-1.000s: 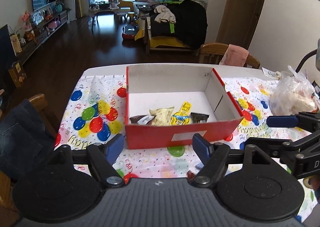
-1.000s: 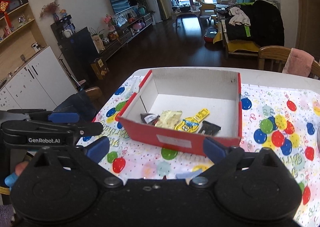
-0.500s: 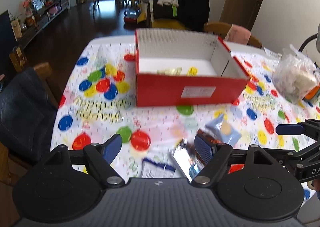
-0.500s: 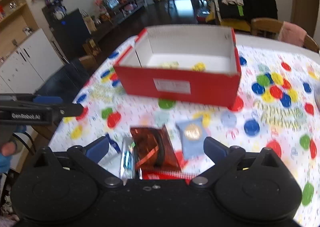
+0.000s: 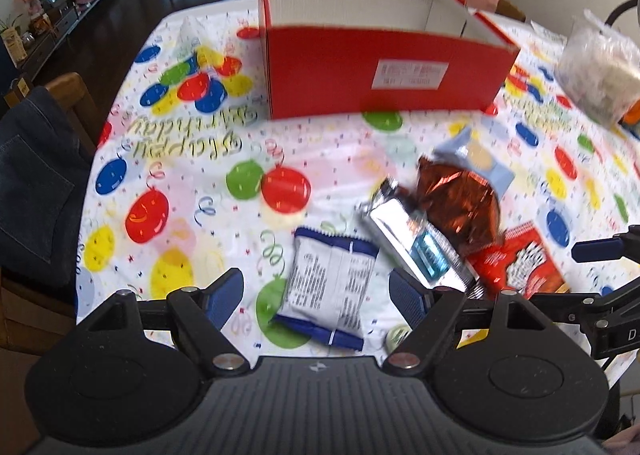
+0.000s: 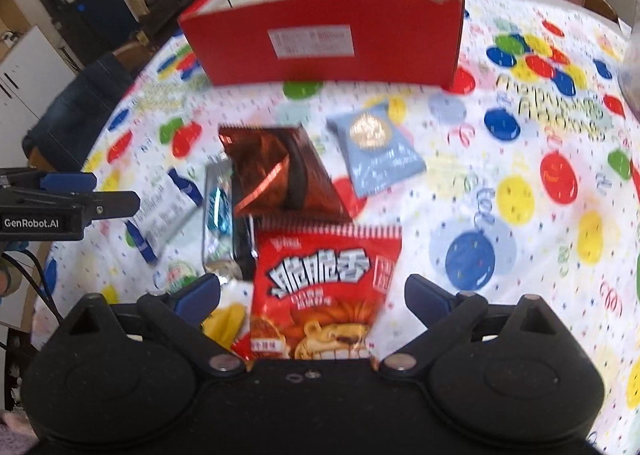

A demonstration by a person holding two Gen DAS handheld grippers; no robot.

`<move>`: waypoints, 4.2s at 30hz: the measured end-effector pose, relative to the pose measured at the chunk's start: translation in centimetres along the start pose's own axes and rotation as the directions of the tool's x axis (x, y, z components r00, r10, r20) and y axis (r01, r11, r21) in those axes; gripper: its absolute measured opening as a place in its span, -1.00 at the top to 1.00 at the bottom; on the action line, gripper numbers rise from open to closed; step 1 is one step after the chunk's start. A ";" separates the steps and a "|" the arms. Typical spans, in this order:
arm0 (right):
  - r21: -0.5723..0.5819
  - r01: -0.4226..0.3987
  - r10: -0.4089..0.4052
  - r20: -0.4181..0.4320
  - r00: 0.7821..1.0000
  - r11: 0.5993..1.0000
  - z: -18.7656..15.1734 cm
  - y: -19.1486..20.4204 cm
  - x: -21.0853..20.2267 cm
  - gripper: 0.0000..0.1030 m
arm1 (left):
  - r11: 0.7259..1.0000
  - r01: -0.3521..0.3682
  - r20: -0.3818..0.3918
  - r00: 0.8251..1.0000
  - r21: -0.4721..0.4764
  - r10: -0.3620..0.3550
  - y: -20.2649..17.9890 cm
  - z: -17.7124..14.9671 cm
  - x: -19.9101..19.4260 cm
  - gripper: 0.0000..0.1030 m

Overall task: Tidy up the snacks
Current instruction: 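Withdraw both tools from the box toward the remaining snacks, then grasp the blue-white biscuit pack with left tool while right tool grasps the red snack bag, then carry both snacks into the red box and open both tools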

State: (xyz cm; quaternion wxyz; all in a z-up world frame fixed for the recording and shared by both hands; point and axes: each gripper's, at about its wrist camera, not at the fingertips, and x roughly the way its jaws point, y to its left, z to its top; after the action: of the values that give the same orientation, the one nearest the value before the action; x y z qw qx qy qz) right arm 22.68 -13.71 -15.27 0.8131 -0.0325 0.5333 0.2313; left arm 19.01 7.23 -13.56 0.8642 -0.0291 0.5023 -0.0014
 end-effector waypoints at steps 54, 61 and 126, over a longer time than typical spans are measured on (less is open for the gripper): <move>0.068 -0.004 0.008 -0.047 0.999 0.998 -1.0 -1.4 0.3 -0.25 | 0.997 0.016 -0.082 0.996 -0.080 -0.022 0.5 -1.3 2.8 0.05; 0.085 -0.019 0.020 -0.015 1.000 0.996 -0.9 -1.9 -1.5 -0.25 | 0.991 0.022 -0.065 0.997 -0.132 -0.031 0.7 -1.3 1.1 0.05; -0.092 0.043 -0.027 0.170 0.985 0.995 25.7 -5.2 2.0 -0.25 | 0.993 -0.096 0.057 0.993 -0.075 0.100 -1.3 24.7 5.0 0.05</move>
State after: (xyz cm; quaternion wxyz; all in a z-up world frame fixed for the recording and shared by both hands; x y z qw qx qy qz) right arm 47.34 -9.98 -7.07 0.8568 -0.0611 0.4500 0.2441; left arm 42.92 7.01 -5.65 0.8764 -0.0354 0.4766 0.0601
